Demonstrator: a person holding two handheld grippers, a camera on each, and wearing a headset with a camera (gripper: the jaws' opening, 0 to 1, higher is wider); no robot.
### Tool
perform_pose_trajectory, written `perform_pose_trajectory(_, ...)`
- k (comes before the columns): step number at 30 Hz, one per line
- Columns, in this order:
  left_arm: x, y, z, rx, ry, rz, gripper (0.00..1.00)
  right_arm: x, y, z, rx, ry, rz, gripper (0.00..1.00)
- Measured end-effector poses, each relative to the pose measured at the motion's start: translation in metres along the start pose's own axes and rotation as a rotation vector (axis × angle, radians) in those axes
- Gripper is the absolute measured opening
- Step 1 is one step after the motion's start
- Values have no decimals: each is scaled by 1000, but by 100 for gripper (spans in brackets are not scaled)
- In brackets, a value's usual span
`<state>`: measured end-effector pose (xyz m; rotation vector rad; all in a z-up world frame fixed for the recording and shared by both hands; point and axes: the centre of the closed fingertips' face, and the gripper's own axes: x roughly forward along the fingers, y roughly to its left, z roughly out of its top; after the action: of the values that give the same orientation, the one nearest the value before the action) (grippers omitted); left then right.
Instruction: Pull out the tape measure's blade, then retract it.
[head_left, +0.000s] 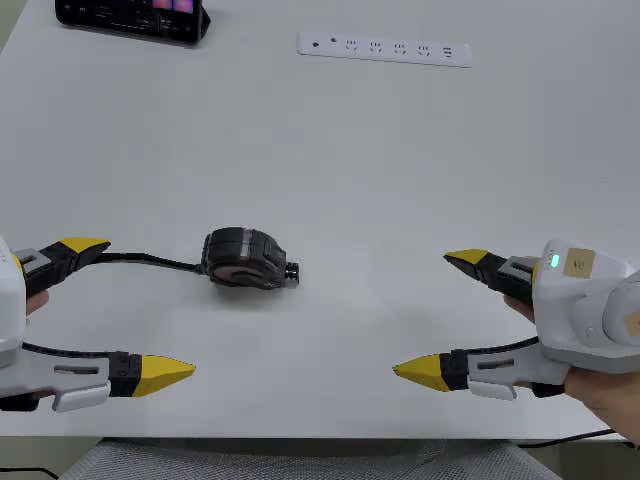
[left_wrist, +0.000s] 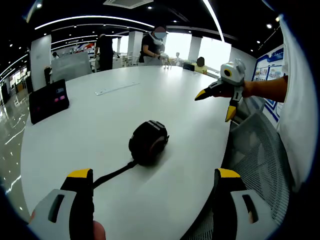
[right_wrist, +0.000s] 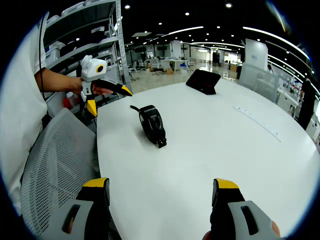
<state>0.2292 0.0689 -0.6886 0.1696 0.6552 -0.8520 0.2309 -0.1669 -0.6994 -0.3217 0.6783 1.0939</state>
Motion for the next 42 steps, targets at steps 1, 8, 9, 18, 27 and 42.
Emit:
perform_pose_trajectory(1, 0, 0, 0, -1, 0, 0, 99, 0, 0, 0, 0, 0, 0, 83)
perform_pose_trajectory(8, 0, 0, -1, -5, 5, 0, 99, 0, -2, 1, -3, -9, -7, 83)
perform_pose_trajectory(9, 0, 0, -1, -6, 2, -2, 99, 0, -2, 1, -1, -10, -6, 83)
perform_pose_trajectory(18, 0, 0, -1, -7, 2, -2, 97, 0, -2, 1, -3, -12, -14, 83)
perform_pose_trajectory(27, 0, 0, -3, -20, 12, -11, 86, 0, -3, -1, 8, -11, -18, 78)
perform_pose_trajectory(42, -1, 5, -3, -12, 15, 8, 87, 0, -6, -5, 10, 1, -33, 77)
